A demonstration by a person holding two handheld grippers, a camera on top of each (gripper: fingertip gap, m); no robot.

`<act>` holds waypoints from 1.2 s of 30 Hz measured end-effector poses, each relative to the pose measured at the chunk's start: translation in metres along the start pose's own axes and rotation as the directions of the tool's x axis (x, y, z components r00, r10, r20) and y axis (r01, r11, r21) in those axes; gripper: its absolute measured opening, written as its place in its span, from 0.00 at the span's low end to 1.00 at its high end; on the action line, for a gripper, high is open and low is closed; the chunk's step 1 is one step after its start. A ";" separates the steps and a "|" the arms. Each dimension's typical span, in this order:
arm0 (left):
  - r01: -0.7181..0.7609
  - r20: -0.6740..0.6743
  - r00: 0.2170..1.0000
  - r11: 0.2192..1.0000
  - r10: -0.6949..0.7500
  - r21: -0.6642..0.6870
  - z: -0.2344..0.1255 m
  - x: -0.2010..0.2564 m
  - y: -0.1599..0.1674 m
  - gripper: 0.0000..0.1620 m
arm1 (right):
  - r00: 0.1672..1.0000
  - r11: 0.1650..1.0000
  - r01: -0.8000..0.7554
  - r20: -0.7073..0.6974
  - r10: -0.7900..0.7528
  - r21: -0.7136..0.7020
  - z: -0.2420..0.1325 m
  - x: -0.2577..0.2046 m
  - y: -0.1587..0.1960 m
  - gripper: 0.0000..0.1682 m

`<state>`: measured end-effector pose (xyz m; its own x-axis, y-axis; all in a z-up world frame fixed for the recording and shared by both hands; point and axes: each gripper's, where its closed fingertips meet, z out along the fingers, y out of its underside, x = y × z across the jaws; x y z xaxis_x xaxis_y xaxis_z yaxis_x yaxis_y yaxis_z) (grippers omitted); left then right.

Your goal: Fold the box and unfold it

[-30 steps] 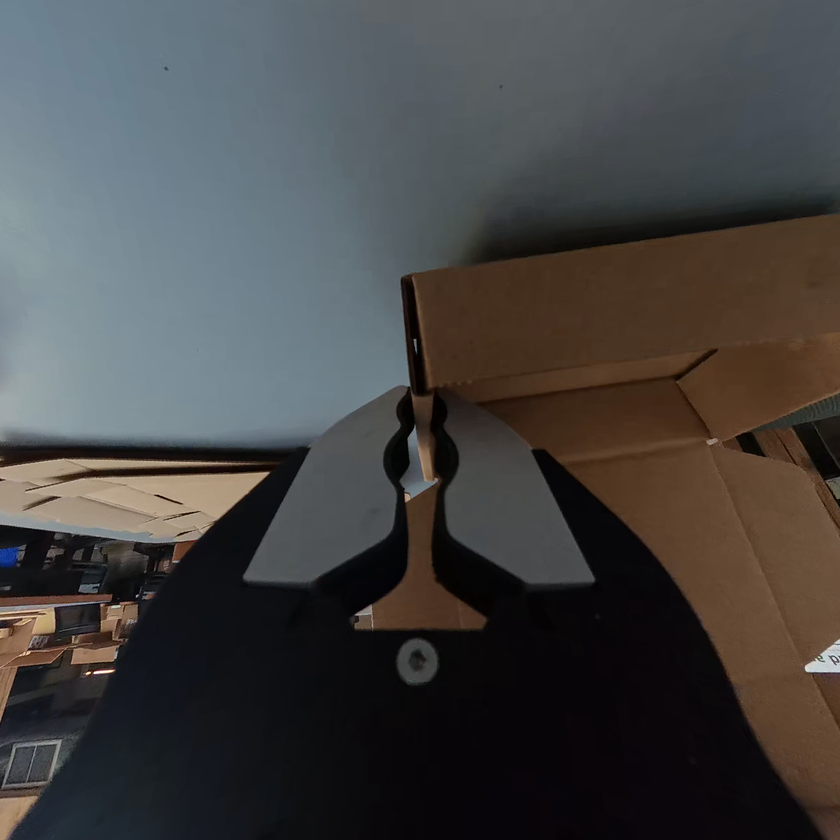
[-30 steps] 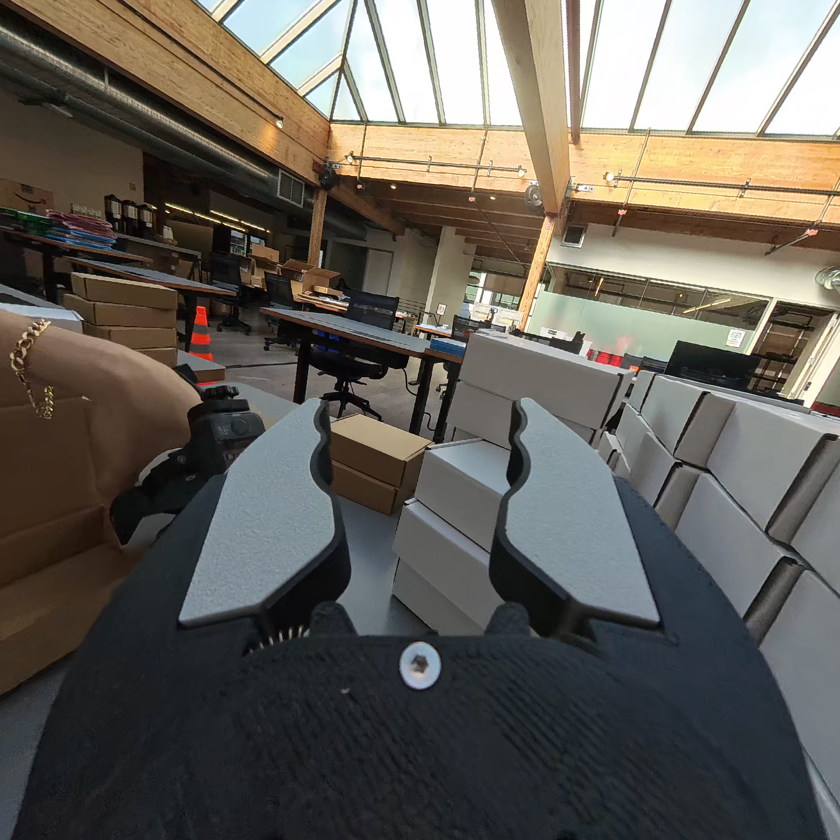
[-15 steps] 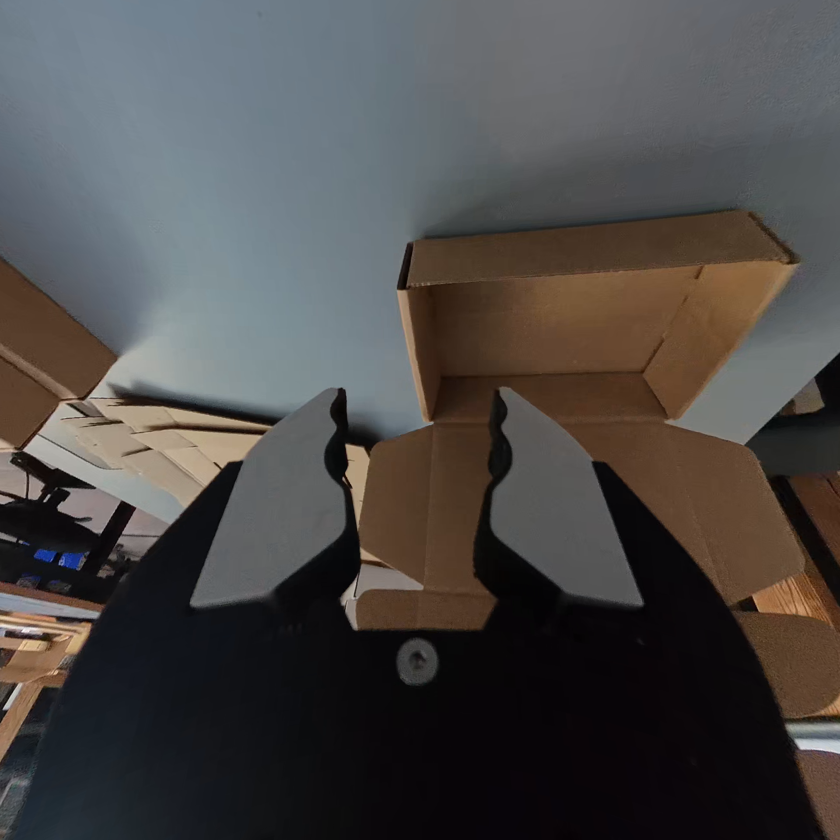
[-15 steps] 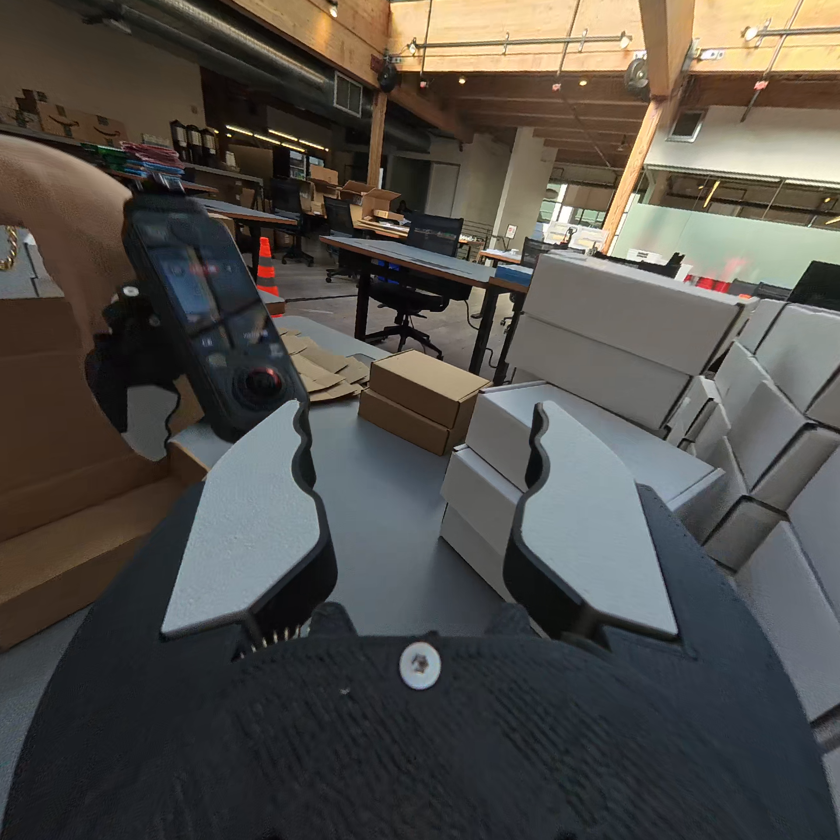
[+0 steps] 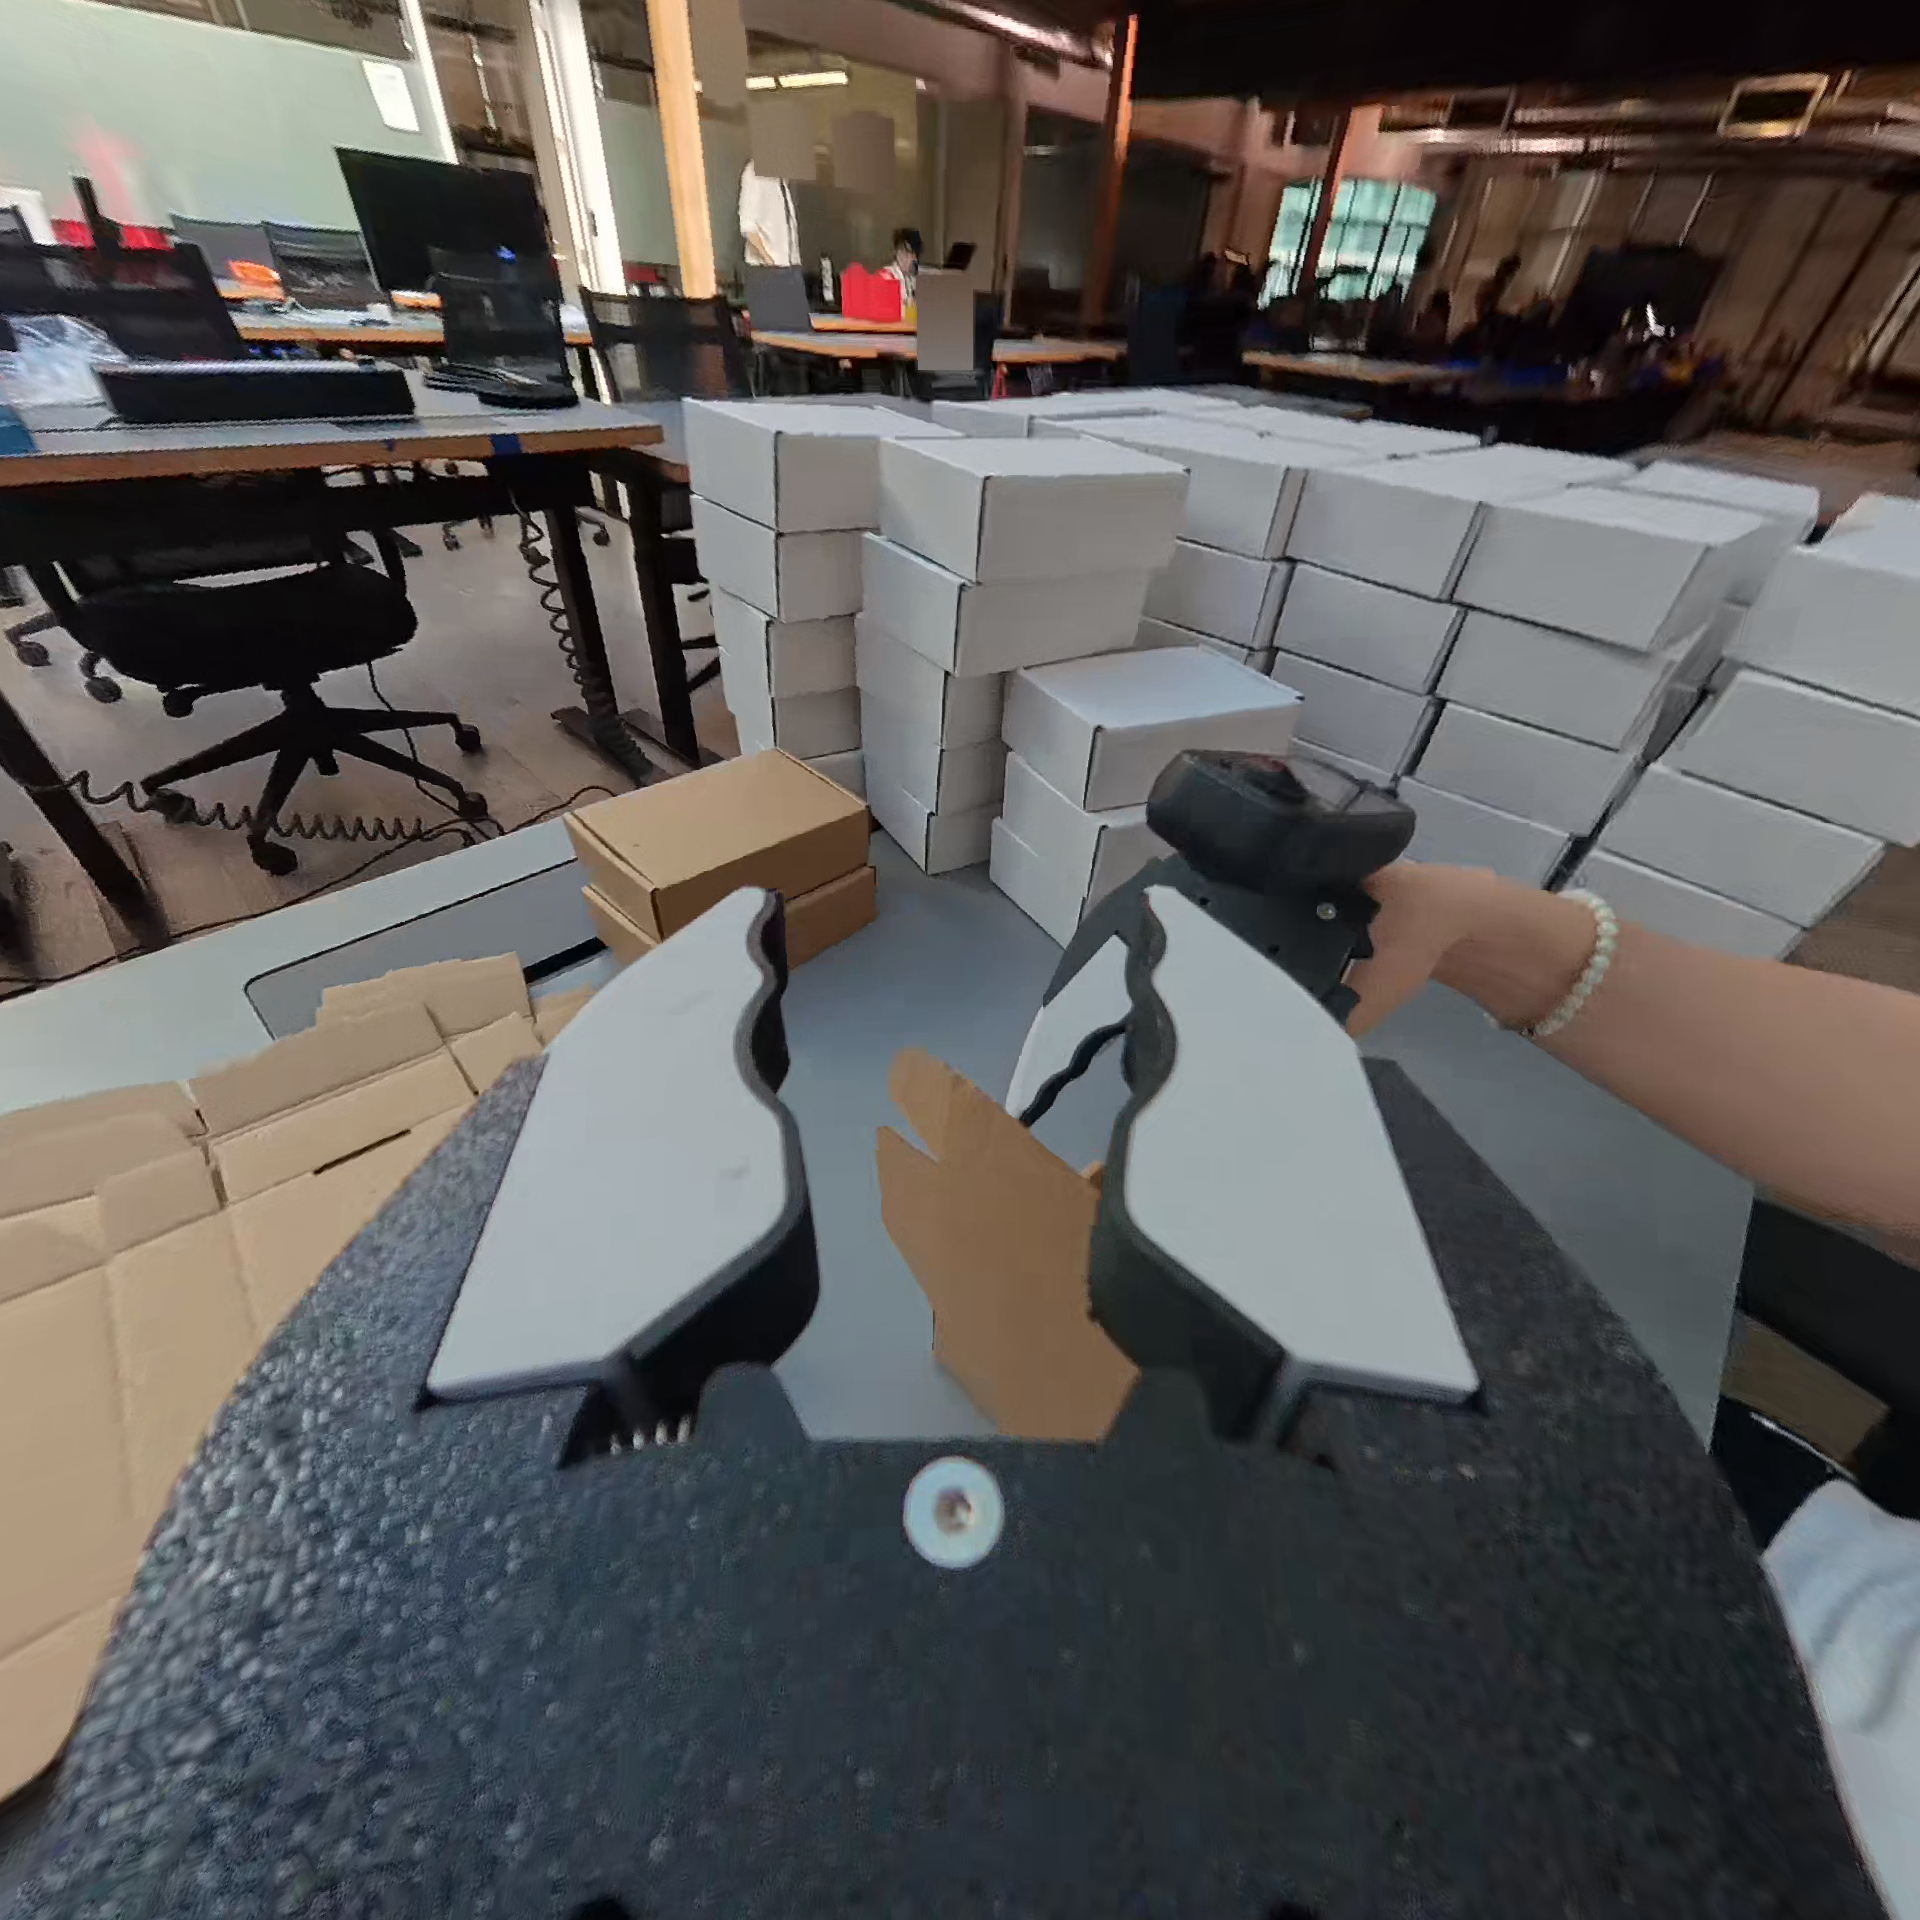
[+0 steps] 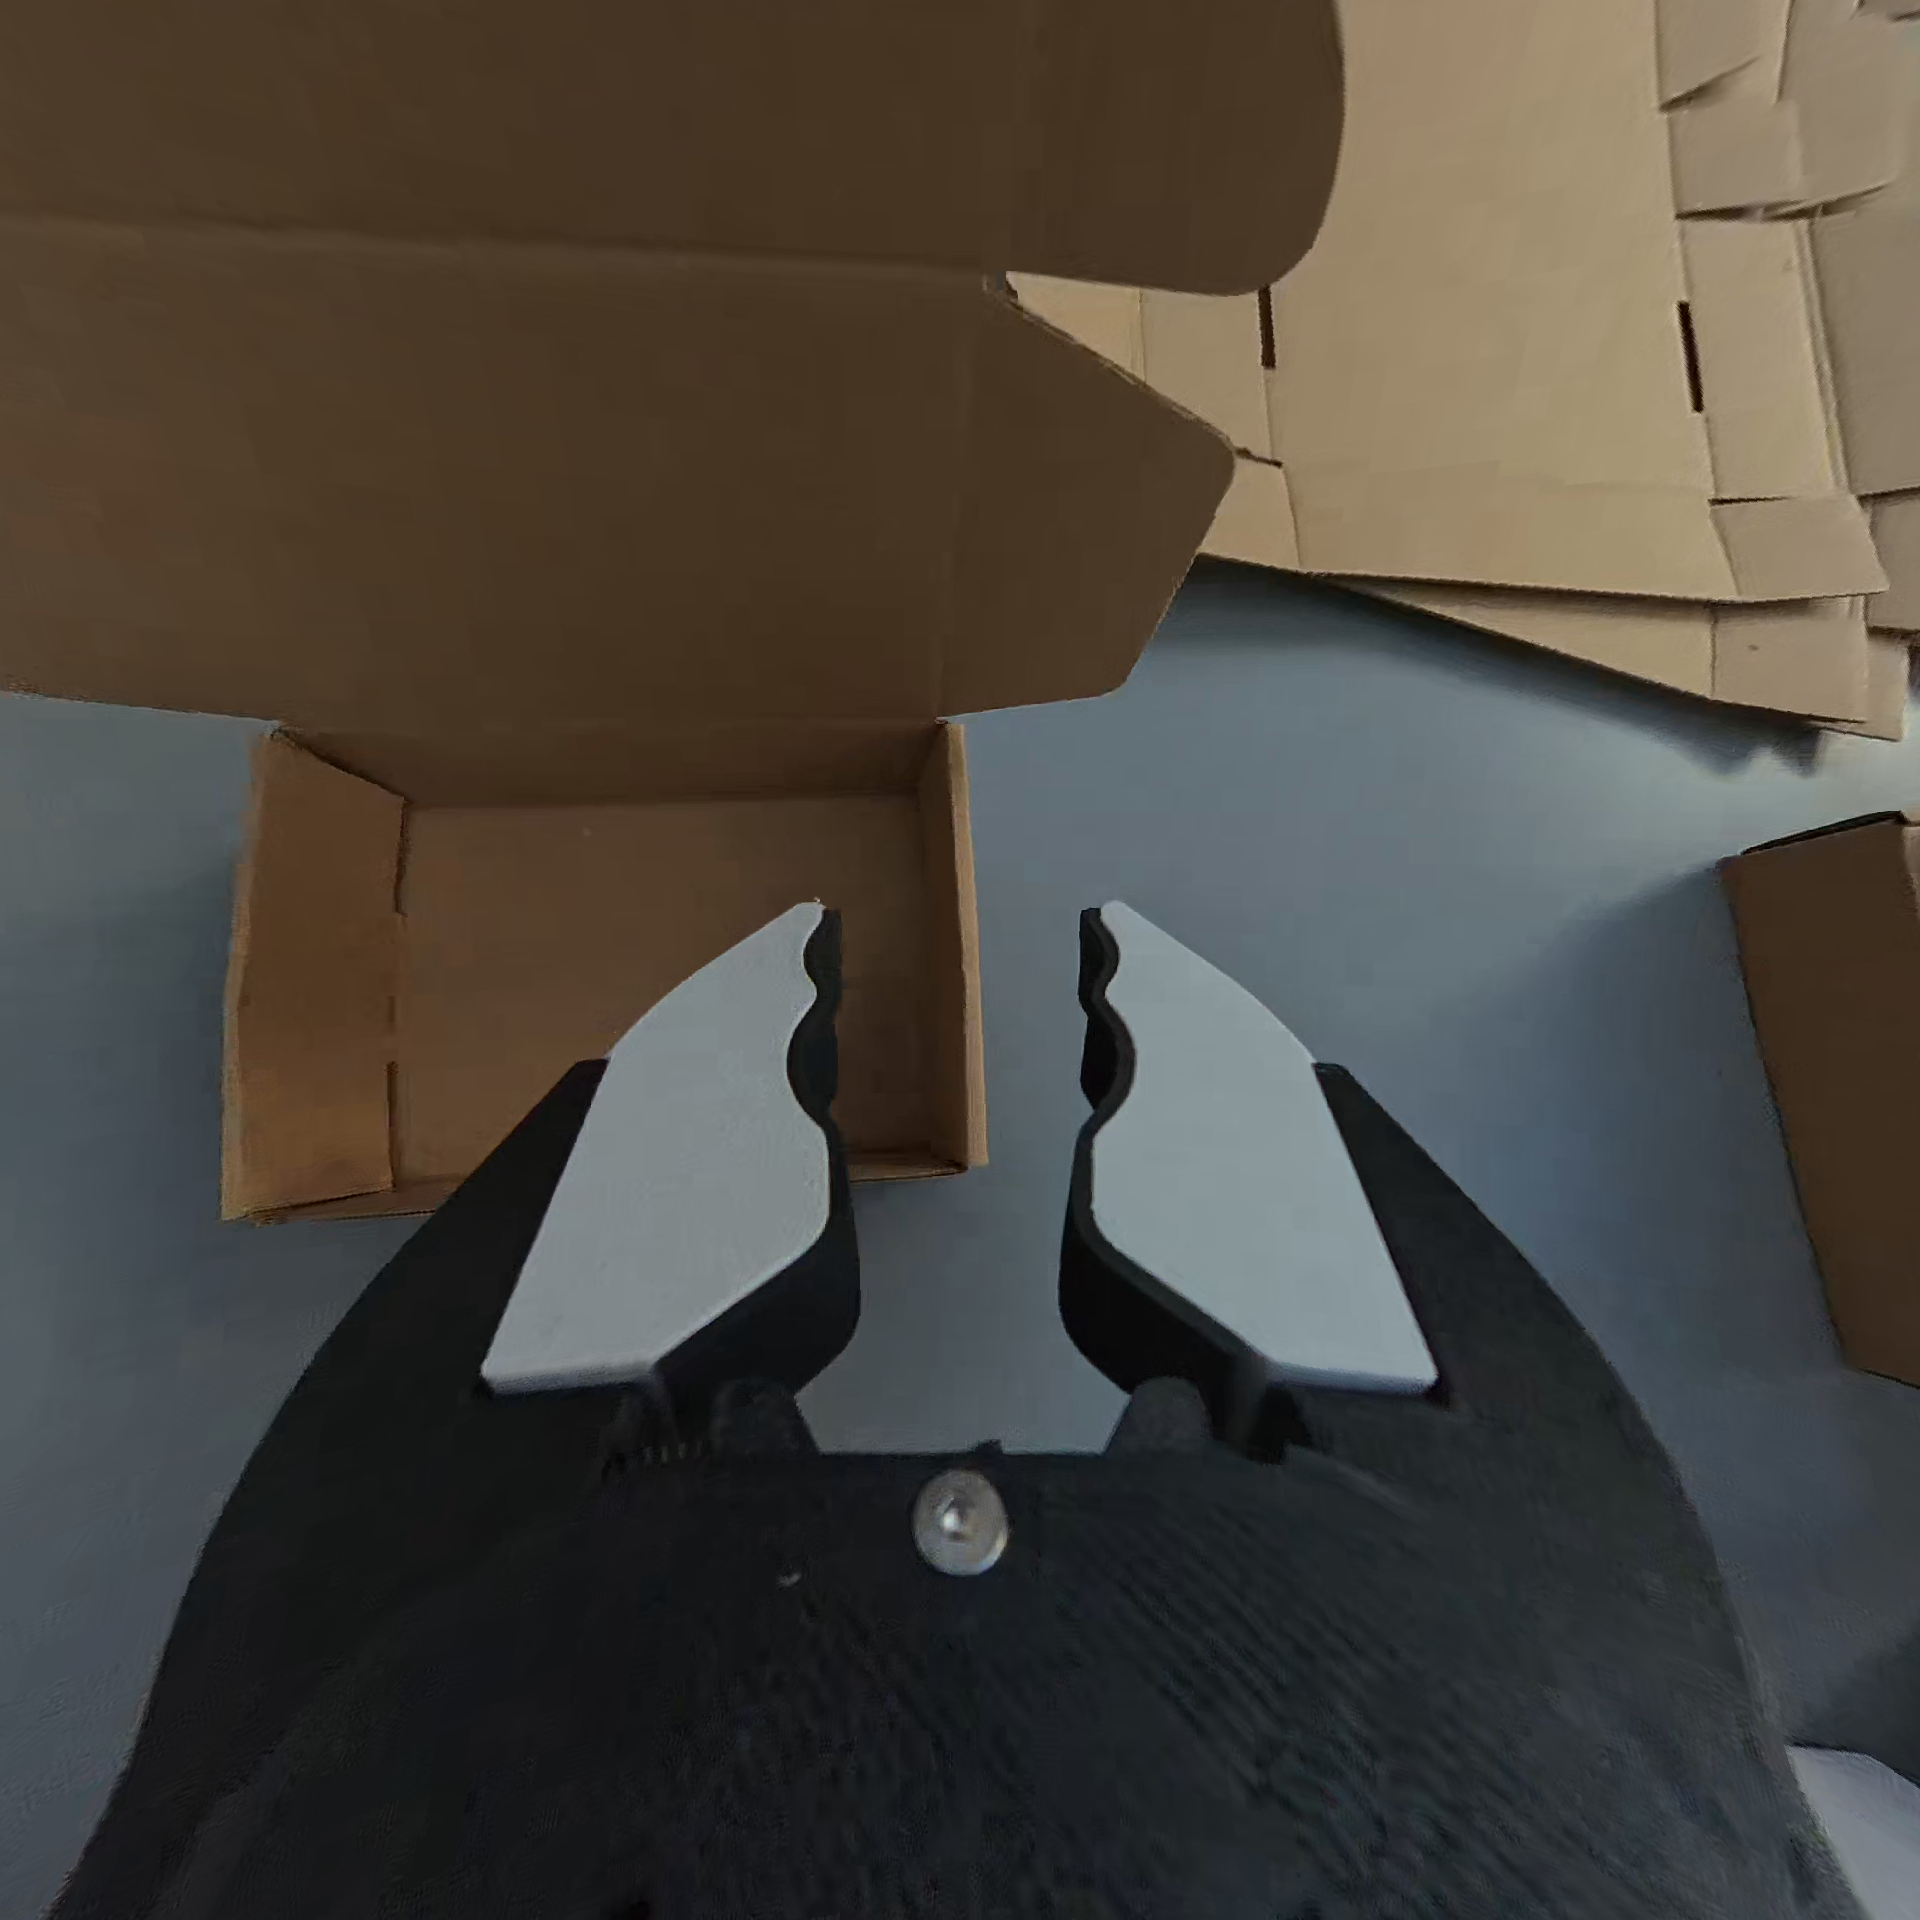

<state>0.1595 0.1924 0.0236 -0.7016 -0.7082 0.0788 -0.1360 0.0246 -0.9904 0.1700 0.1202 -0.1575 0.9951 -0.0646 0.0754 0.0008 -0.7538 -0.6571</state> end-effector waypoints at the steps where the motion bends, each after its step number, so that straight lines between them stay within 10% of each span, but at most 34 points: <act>1: 0.040 0.024 0.999 0.998 -0.041 0.046 -0.012 -0.008 0.006 0.38 | 1.000 0.999 0.001 0.013 0.000 -0.049 0.010 0.001 0.002 0.21; 14: 0.205 0.126 0.970 0.978 -0.210 0.050 -0.051 -0.050 0.093 0.38 | 0.987 0.965 0.017 0.158 0.025 -0.262 0.069 -0.006 0.023 0.04; 18: 0.202 0.162 0.965 0.978 -0.207 0.048 -0.053 -0.055 0.098 0.37 | 0.970 0.954 -0.232 -0.115 0.213 -0.189 0.047 0.030 0.025 0.04; 26: 0.206 0.130 0.969 0.977 -0.212 0.054 -0.039 -0.039 0.096 0.36 | 0.483 0.608 -0.730 -0.395 0.782 0.311 -0.033 0.078 0.079 0.04; 30: 0.198 0.077 0.977 0.979 -0.201 0.043 -0.023 -0.016 0.099 0.36 | 0.244 0.504 -0.755 -0.534 0.810 0.420 -0.063 0.075 0.113 0.04; 36: 0.190 0.019 0.982 0.982 -0.190 -0.010 0.000 0.011 0.113 0.36 | 0.103 0.388 -0.826 -0.568 0.817 0.408 -0.049 0.053 0.144 0.04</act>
<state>0.1362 0.1877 -0.0876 -0.6493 -0.7135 0.2633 -0.2739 -0.1037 -0.9562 0.2182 -0.0238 -0.2115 0.0463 -0.9936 -0.1027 -0.7812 0.0281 -0.6236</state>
